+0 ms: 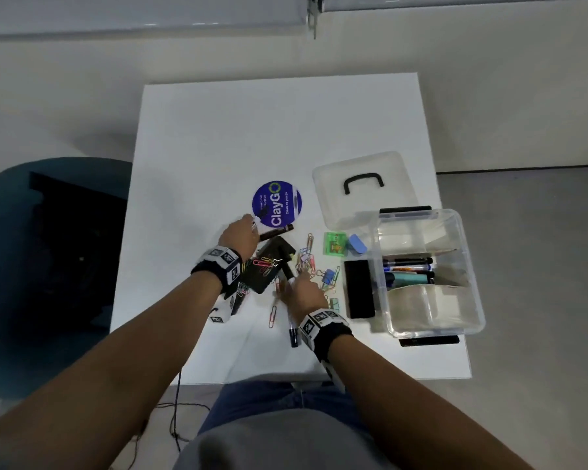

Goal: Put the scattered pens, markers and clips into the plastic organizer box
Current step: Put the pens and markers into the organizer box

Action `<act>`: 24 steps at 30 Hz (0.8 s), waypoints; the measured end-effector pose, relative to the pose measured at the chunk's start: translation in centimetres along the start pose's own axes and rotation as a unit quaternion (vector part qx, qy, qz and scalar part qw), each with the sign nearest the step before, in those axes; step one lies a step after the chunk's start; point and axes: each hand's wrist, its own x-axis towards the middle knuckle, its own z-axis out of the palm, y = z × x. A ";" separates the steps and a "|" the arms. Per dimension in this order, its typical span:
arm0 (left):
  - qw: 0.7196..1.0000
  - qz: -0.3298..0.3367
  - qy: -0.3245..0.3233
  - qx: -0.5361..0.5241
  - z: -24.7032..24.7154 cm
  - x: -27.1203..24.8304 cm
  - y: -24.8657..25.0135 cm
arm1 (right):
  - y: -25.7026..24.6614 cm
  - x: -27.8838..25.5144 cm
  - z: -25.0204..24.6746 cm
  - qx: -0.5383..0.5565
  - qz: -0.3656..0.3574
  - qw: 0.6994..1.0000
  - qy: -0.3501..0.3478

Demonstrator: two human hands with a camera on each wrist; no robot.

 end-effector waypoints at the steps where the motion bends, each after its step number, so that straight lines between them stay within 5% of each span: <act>1: 0.999 0.016 -0.017 0.042 0.4 -0.1 -0.3 | 0.1 -0.1 0.1 -0.017 -0.007 1.000 0.006; 12: 0.996 0.045 -0.017 0.077 0.3 -1.0 1.1 | -0.2 0.0 -4.4 -0.065 -0.070 0.995 -0.021; 16: 0.998 0.036 0.027 0.050 0.4 -2.4 2.4 | -1.0 -3.0 -9.2 0.097 -0.147 0.982 -0.074; 19: 0.997 0.046 0.064 0.017 0.2 -3.8 4.5 | -1.2 -5.7 -13.9 0.186 -0.202 0.961 -0.033; 22: 0.993 0.093 0.064 -0.033 0.1 -5.6 7.1 | -0.6 -7.3 -19.5 0.027 -0.277 0.959 0.049; 24: 0.988 0.126 0.042 -0.081 0.1 -6.8 8.9 | 0.6 -7.8 -22.8 -0.151 -0.263 0.950 0.071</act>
